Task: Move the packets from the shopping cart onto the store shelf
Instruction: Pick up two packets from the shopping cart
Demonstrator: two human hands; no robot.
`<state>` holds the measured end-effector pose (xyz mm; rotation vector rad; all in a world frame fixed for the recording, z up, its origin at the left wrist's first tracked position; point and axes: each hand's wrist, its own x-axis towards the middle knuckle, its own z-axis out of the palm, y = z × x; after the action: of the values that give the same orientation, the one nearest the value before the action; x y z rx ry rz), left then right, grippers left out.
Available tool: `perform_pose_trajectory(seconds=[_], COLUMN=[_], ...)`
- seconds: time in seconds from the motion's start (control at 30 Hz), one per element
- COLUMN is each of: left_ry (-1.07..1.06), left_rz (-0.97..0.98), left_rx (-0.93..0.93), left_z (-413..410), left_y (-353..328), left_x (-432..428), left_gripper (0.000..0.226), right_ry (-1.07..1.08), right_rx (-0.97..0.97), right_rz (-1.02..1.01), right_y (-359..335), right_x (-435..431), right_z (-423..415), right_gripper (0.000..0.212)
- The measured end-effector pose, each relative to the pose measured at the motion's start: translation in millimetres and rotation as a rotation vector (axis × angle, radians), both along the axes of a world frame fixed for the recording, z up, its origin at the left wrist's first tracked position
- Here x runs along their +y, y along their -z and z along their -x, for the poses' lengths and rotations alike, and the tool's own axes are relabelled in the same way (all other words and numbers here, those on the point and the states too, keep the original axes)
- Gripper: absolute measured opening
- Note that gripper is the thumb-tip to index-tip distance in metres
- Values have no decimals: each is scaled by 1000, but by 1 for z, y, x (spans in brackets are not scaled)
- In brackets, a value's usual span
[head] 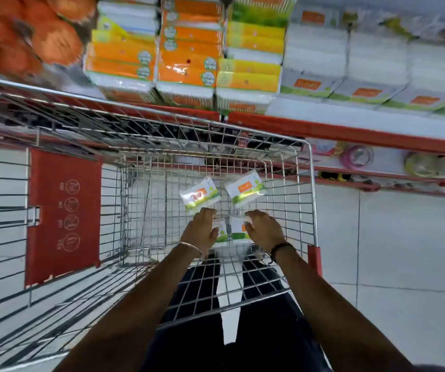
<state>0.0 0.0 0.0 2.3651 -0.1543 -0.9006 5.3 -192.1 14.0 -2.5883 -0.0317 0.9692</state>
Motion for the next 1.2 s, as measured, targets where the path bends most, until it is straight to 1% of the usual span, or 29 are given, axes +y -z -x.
perform_pose_trajectory(seconds=[0.13,0.2,0.3,0.37,0.47,0.5,0.57,0.63,0.7,0.87,0.93,1.03,1.2], left_ry=[147,199,258,260,191,169,156,190,197,145,109,36,-64], left_rz=[-208,-236,-306,-344,-329,-316,-292,-291,-288,-322,-345,-375,-316], left_rx=[81,110,84,79,105,143,228,243,205,134,97,3,-189], left_z=[8,12,12,10,3,0,-3,-3,-2,-7,-12,-23,-49], left_y=[29,45,60,65,65,61,53,42,30,-17,-39,-73,-138], left_x=[4,4,2,0,-2,-1,-1,0,1,-2,-4,-7,-18], left_gripper=[64,73,79,74,59,57,59,57,55,64,61,56,51], right_ry=[-85,-128,-147,-138,-119,-123,-161,-178,-159,-76,-70,-56,-77], right_rx=[136,134,93,77,56,79,159,208,198,81,26,-45,-143], right_rz=[88,121,135,119,97,90,63,32,2,-46,-54,-76,-91], right_y=[32,48,65,69,68,64,59,51,40,-3,-24,-56,-121], right_x=[-6,-8,-11,-12,-14,-14,-16,-16,-16,-18,-21,-29,-43], right_z=[6,8,7,4,-1,-3,-3,0,2,-8,-14,-29,-57], right_gripper=[62,71,75,73,65,62,64,64,63,57,56,55,60])
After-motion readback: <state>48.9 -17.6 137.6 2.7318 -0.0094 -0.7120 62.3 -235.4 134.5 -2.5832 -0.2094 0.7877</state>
